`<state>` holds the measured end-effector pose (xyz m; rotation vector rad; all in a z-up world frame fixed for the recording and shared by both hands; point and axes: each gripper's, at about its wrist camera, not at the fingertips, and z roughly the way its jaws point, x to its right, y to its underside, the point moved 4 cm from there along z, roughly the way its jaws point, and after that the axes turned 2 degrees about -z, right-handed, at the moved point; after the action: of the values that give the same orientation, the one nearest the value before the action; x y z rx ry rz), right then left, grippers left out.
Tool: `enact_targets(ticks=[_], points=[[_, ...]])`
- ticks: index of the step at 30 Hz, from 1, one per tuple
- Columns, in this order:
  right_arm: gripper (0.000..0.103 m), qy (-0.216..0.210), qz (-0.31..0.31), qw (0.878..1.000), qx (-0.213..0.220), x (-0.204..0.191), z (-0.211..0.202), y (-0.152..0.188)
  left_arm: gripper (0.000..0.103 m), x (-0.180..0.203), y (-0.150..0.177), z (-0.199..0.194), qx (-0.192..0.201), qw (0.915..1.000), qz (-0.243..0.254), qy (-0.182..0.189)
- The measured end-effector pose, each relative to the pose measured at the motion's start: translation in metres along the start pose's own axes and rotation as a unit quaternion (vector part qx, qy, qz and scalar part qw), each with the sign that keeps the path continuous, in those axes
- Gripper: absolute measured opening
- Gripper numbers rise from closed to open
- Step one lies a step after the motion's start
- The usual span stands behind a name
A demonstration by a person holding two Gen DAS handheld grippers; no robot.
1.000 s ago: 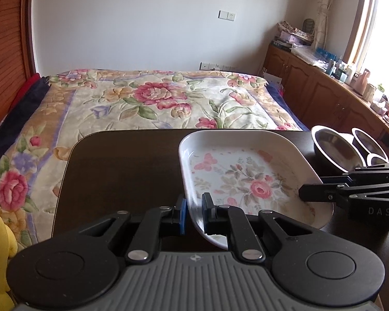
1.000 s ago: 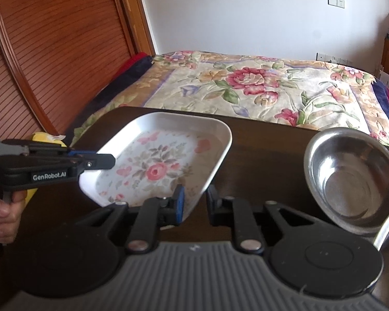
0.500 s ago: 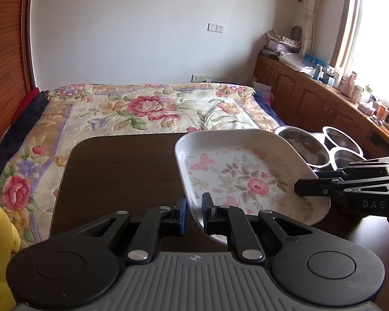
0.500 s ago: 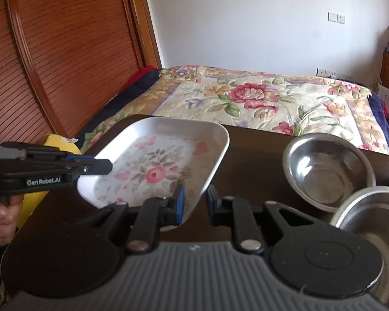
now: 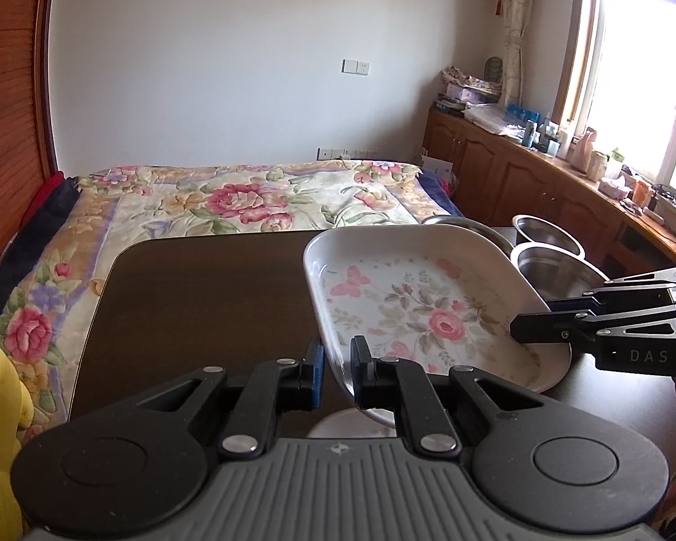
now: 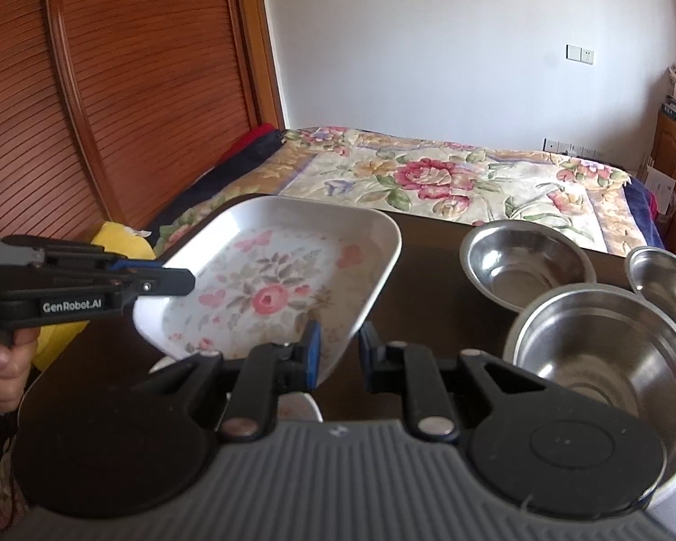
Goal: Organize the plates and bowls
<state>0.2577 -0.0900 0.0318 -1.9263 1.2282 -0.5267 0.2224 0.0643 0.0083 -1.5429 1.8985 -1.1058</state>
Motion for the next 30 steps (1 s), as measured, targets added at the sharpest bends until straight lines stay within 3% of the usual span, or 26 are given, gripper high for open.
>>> enact_targets(ticks=[7,30], points=[[0.020,-0.009,-0.005,1.000,0.002,-0.004,-0.013,0.013,0.040,0.014,0.019,-0.020,0.017,0.9995,0.010,-0.026],[0.020,-0.026,-0.026,0.999,0.002,-0.024,-0.036,0.058,0.041,0.026,0.075,-0.046,0.014,0.9993,-0.010,-0.035]])
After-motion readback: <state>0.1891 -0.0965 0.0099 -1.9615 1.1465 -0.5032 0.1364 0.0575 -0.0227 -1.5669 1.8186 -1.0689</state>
